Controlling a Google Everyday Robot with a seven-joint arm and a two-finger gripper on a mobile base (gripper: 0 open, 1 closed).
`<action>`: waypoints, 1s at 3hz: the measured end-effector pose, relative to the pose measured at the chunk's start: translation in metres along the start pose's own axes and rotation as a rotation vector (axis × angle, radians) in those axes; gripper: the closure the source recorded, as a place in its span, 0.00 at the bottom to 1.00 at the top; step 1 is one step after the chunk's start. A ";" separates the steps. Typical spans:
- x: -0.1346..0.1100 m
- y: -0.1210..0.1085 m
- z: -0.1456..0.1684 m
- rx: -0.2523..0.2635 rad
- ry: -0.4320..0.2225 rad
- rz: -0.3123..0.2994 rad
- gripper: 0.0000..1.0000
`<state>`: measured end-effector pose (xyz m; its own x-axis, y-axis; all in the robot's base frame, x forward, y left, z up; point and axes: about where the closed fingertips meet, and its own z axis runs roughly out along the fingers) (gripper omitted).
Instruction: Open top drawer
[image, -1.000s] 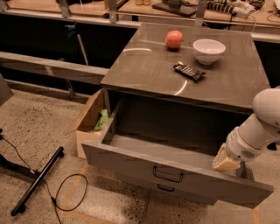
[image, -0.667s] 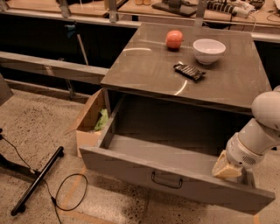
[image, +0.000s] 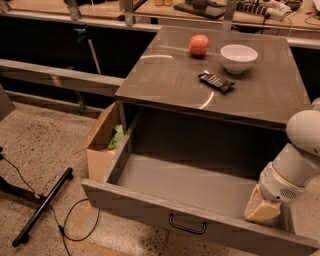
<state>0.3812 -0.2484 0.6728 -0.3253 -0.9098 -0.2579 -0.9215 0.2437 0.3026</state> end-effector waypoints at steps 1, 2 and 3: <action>0.000 0.026 0.004 -0.074 0.016 0.009 1.00; 0.000 0.040 0.005 -0.113 0.025 0.017 1.00; -0.006 0.038 -0.002 -0.075 0.009 0.012 1.00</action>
Offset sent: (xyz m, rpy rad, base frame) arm -0.0529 0.0155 0.0140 0.0134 0.1615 0.0270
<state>0.3488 -0.2341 0.6879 -0.3337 -0.9101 -0.2457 -0.8991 0.2289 0.3732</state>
